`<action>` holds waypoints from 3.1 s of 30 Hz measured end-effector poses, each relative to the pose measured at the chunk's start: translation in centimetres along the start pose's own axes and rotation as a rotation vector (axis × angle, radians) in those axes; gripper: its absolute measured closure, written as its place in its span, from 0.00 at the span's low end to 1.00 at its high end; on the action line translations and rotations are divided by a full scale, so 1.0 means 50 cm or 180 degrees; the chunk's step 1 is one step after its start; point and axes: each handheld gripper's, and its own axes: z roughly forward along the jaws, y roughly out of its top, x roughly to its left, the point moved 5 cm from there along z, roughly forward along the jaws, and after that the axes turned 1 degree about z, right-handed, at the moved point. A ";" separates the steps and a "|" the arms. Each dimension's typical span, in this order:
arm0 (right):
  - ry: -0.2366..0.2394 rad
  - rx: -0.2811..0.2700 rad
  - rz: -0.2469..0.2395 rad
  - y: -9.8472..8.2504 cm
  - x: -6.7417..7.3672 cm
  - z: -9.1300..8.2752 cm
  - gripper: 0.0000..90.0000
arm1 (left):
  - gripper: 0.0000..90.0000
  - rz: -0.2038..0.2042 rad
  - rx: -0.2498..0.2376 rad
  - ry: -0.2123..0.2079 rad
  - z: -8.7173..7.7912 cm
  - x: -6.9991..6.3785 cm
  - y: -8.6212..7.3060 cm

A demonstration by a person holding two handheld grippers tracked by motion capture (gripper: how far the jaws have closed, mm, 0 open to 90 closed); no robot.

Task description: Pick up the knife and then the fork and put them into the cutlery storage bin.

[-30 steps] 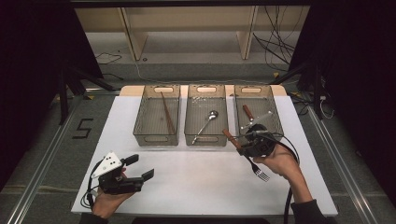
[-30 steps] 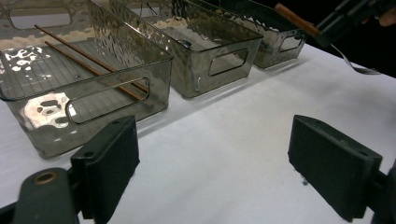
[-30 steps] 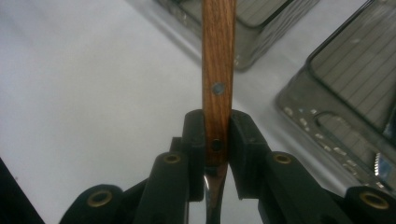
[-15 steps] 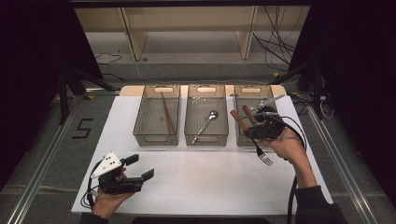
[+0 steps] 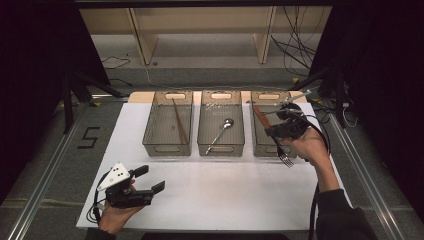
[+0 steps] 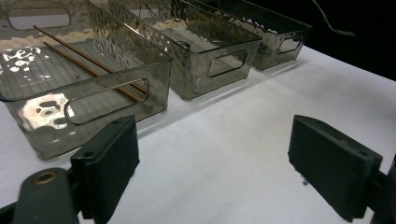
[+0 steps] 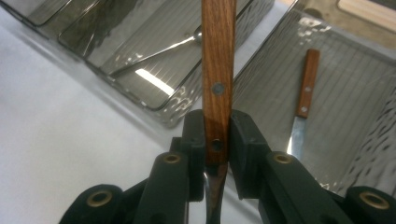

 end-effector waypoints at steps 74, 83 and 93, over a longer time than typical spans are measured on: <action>-0.0651 -0.0013 0.0230 0.083 -0.164 0.088 0.86 | 0.18 0.0007 -0.0004 -0.0008 0.001 -0.001 0.000; -0.0661 0.0016 0.0258 0.074 -0.177 0.096 0.86 | 0.18 0.0012 -0.0008 -0.0010 0.000 -0.001 0.001; -0.0653 0.0044 0.0340 0.049 -0.187 0.112 0.86 | 0.18 0.0012 -0.0003 -0.0007 0.001 -0.001 0.001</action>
